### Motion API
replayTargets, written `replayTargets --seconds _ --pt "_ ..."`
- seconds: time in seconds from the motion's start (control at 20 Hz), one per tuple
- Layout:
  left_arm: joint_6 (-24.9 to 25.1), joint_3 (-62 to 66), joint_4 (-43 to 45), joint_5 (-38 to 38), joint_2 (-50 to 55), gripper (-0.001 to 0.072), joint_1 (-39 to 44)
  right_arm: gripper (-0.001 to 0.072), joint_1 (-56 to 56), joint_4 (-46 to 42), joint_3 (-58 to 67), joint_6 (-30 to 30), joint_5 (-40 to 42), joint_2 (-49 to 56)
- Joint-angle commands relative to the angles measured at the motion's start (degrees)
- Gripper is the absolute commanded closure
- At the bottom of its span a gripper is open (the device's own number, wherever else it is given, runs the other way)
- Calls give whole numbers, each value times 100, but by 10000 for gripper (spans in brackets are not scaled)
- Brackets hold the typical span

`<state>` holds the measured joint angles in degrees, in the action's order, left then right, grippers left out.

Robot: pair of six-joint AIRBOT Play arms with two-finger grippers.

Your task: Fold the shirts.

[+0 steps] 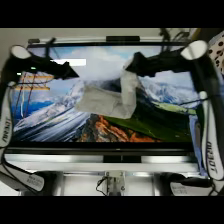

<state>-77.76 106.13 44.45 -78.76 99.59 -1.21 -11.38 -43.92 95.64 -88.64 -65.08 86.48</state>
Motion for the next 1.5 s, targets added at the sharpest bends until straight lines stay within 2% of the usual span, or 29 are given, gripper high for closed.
replayTargets --seconds 0.0,0.2,0.5,0.55,0.6,0.65,0.75,0.85,0.95,1.1,1.15,1.2,1.45 --pt "-85 2 256 -389 -634 671 -1080 638 -903 372 46 122 1182 754" --pt "-90 2 256 -396 -975 670 -1436 638 -1506 896 549 186 1707 1834" --pt "83 -20 258 -424 -970 670 -1084 621 -2011 2044 988 160 2382 2892" --pt "129 -20 258 -424 -970 670 -1012 427 -2035 2155 988 162 2345 2975" --pt "155 -20 260 -422 -968 670 -944 127 -2057 2247 988 190 2218 3014" --pt "166 -20 260 -422 -964 670 -896 104 -2028 2236 988 289 2022 3005" --pt "168 -20 267 -424 -949 670 -852 99 -1808 2098 988 461 1460 2892" --pt "168 -20 275 -424 -949 670 -855 99 -1379 1434 988 317 815 2634" --pt "203 -20 275 -426 -949 670 -852 100 -789 238 988 -109 4 2291" --pt "214 -20 275 -424 -946 670 -852 99 28 -2590 946 -942 -1875 1963" --pt "214 -20 275 -424 -946 670 -852 97 175 -2852 820 -938 -2361 1967" --pt "214 -20 275 -422 -946 670 -852 41 291 -2704 579 -852 -2494 1967" --pt "232 -20 275 -428 -944 670 -852 41 186 -1281 -426 -428 -1095 2107"
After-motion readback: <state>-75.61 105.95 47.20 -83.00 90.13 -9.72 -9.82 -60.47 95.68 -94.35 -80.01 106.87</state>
